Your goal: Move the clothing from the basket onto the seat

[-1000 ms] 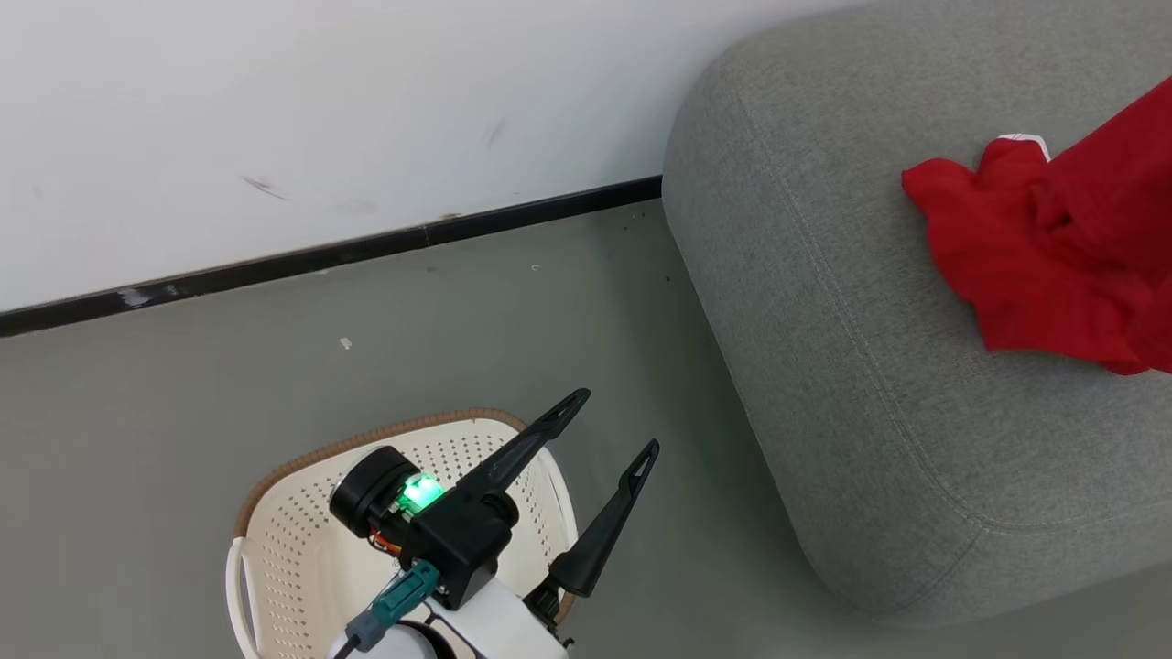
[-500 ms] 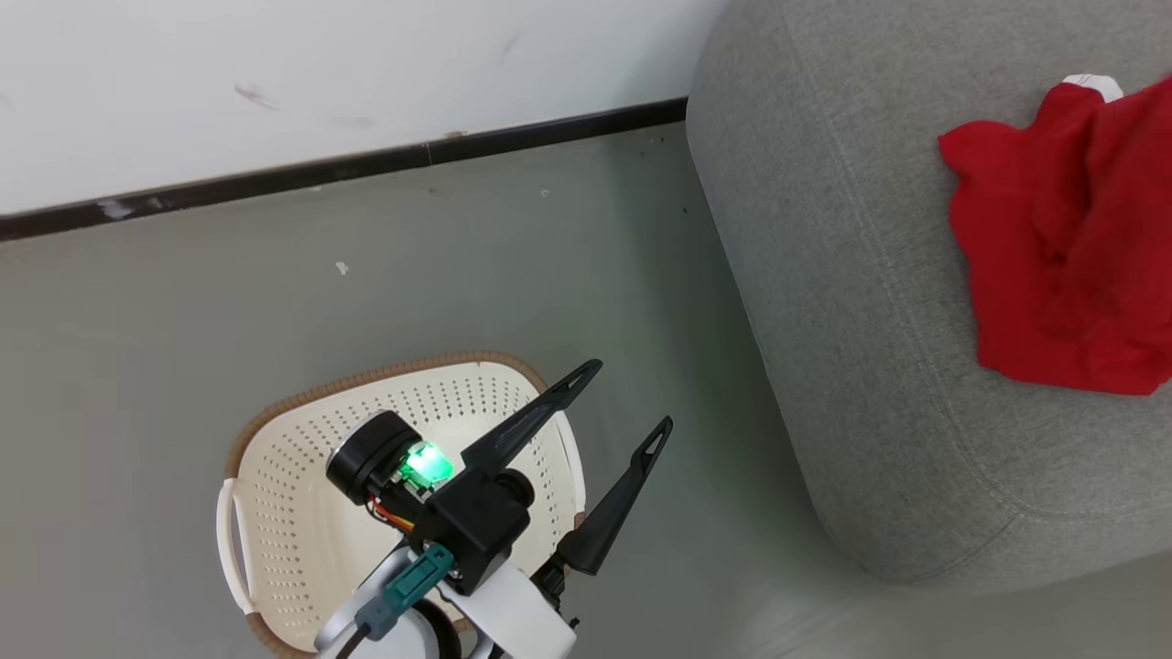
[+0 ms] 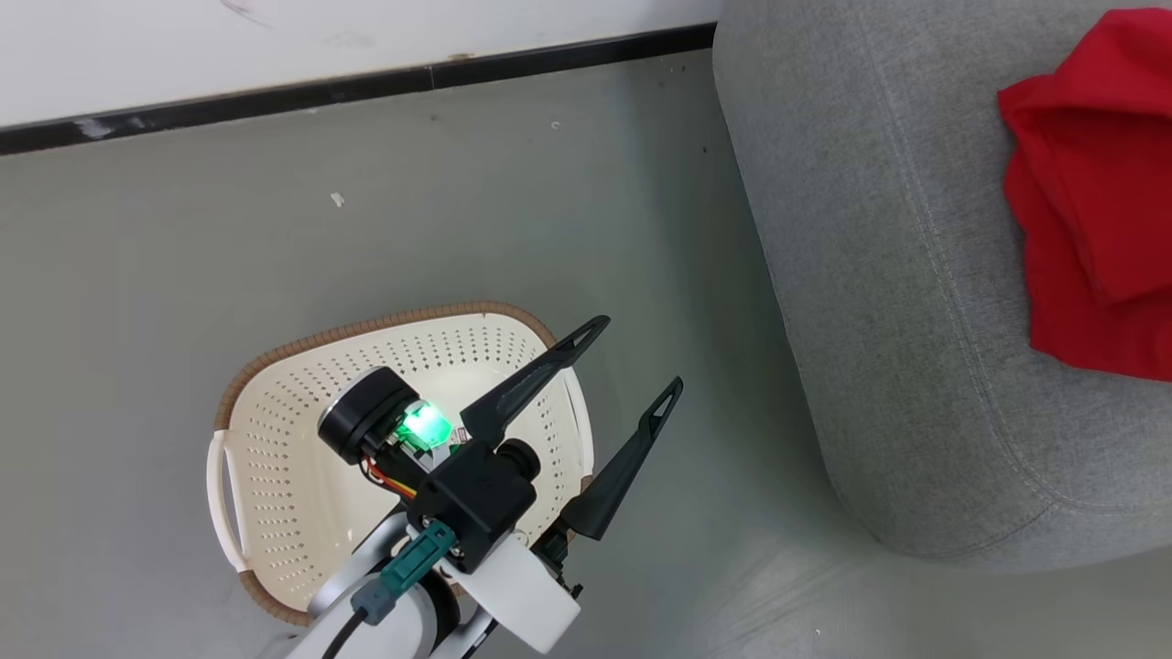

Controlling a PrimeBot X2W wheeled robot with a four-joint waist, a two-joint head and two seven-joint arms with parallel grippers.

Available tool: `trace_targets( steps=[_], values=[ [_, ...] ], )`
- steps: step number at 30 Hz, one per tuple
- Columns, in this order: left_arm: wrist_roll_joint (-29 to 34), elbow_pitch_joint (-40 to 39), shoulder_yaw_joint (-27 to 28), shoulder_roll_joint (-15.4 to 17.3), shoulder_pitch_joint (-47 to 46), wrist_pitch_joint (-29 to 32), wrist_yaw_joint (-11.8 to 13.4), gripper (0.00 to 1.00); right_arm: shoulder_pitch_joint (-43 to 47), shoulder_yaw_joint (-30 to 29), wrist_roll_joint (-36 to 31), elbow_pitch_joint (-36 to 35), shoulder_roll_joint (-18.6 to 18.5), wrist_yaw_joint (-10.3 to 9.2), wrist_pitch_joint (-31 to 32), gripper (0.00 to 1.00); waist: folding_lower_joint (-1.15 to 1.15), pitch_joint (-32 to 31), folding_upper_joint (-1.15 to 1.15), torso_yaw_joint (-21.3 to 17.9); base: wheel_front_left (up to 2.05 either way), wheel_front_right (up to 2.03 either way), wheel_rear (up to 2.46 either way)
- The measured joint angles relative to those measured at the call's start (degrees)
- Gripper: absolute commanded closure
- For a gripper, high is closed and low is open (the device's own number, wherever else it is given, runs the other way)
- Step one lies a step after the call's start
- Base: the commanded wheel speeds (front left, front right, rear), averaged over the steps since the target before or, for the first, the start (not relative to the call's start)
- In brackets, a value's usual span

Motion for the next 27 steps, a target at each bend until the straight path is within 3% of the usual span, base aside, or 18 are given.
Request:
trace_targets(
  steps=[14, 15, 19, 23, 27],
  values=[
    [0.4, 0.2, 1.3, 0.9, -1.7, -0.1, 0.0, 0.0, 2.1, -1.5, 0.0, 3.1, 3.7, 0.0, -1.7, 0.98, 0.0, 2.9, 0.0, -0.6, 0.0, 0.0, 0.0],
    [0.4, 0.4, 1.2, 0.9, -1.7, -0.2, 0.0, 0.0, 2.3, -1.5, 0.0, 3.2, 3.9, 0.0, -1.7, 0.81, 0.0, 2.9, 0.0, -0.7, 0.0, 0.0, 0.0],
    [0.3, 1.1, 1.3, 0.9, -1.7, -0.6, 0.0, 0.0, 3.1, -1.2, 0.1, 3.3, 4.4, 0.0, -2.2, 0.47, 0.0, 2.5, 0.0, -1.1, 0.0, 0.0, 0.0],
    [0.1, 1.8, 1.7, 0.9, -1.7, -0.6, 0.0, 0.0, 3.5, -0.8, 0.1, 3.2, 5.3, 0.0, -2.2, 0.0, 0.0, 2.0, 0.0, -1.6, 0.0, 0.0, 0.0],
    [-0.1, 2.5, 2.4, 0.9, -1.7, -0.6, 0.0, 0.0, 4.9, -0.5, 0.3, 2.8, 5.6, 0.0, -2.2, 0.0, 0.0, 1.5, 0.0, -2.1, 0.0, 0.0, 0.0]
  ],
)
